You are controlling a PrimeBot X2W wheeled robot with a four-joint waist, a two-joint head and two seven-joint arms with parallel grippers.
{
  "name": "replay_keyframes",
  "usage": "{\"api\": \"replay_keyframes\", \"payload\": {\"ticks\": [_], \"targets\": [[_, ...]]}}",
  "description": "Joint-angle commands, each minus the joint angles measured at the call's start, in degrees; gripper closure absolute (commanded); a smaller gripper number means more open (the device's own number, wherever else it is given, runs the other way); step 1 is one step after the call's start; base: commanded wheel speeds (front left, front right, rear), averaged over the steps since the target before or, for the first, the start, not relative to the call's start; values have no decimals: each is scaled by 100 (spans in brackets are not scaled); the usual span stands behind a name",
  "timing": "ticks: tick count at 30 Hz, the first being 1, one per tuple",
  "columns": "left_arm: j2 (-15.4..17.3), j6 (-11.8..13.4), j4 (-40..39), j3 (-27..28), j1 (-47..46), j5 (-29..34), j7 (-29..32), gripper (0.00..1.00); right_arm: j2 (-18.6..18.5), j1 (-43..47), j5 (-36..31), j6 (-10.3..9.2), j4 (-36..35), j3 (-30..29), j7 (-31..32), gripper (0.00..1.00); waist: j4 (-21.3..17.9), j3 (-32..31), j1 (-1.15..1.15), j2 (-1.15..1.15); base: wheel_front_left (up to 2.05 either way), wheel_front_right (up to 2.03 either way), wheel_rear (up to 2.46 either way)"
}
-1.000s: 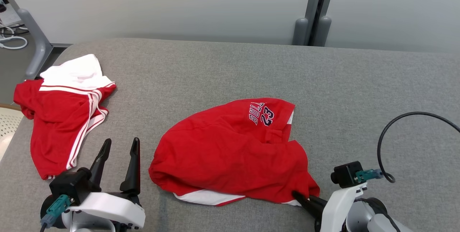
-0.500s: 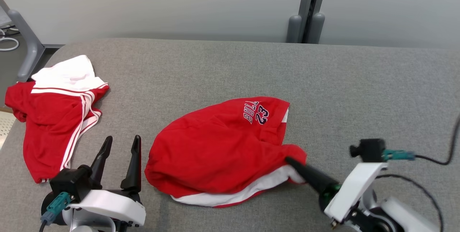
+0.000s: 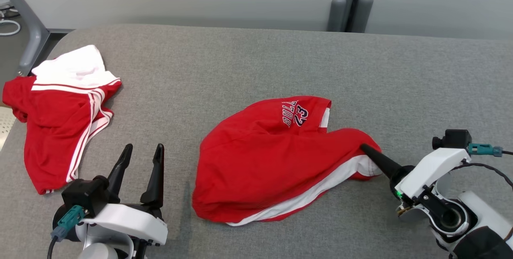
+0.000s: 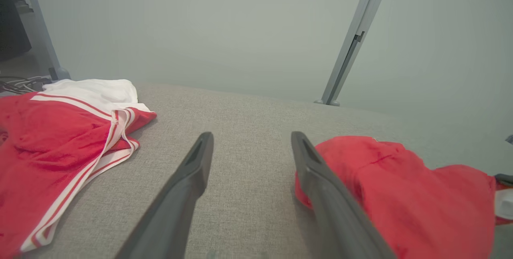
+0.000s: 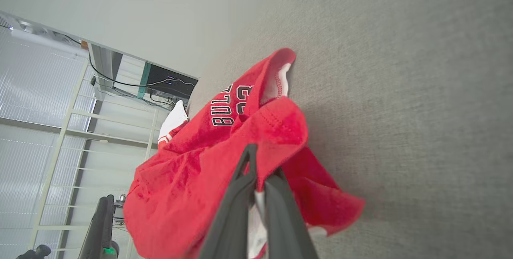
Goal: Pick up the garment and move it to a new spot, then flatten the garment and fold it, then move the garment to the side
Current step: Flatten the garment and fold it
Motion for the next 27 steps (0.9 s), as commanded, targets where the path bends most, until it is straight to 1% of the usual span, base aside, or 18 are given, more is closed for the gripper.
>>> {"api": "replay_keyframes", "payload": {"ticks": [1, 7, 10, 11, 12, 16, 19, 22, 27], "targets": [[26, -30, 20, 3, -122, -19, -22, 0, -31, -89, -25, 15, 143, -19, 41, 100, 37, 33, 0, 0, 0, 0, 0], [3, -72, 123, -45, -186, -23, -45, 0, 52, -412, -118, 14, 1121, 87, 173, 100, 137, 64, 0, 0, 0, 0, 0], [9, -84, 157, -53, -221, -29, -51, 0, 127, -510, -130, 14, 1309, 120, 142, 100, 159, 41, 0, 0, 0, 0, 0], [14, -81, 180, -58, -224, -33, -52, 0, 142, -492, -193, 14, 1353, 175, 92, 8, 154, 12, 0, 0, 0, 0, 0], [18, -77, 189, -61, -218, -37, -54, 0, 146, -471, -234, 14, 1357, 217, 56, 0, 144, -9, 0, 0, 0, 0, 0], [50, -72, 208, -66, -173, -42, -47, 0, 122, -405, -433, 14, 1275, 374, -183, 0, 54, -104, 0, 0, 0, 0, 0], [72, -65, 203, -73, -126, -49, -38, 0, 25, -374, -608, 14, 1164, 472, -464, 0, -43, -178, 0, 0, 0, 0, 0], [90, -52, 187, -81, -68, -55, -30, 0, -22, -340, -644, 15, 748, 446, -894, 0, -144, -232, 0, 0, 0, 0, 0], [110, -16, 150, -98, -2, -48, -21, 0, -310, -180, -972, 14, -46, 488, -1738, 0, -315, -297, 0, 0, 0, 0, 0]]}}
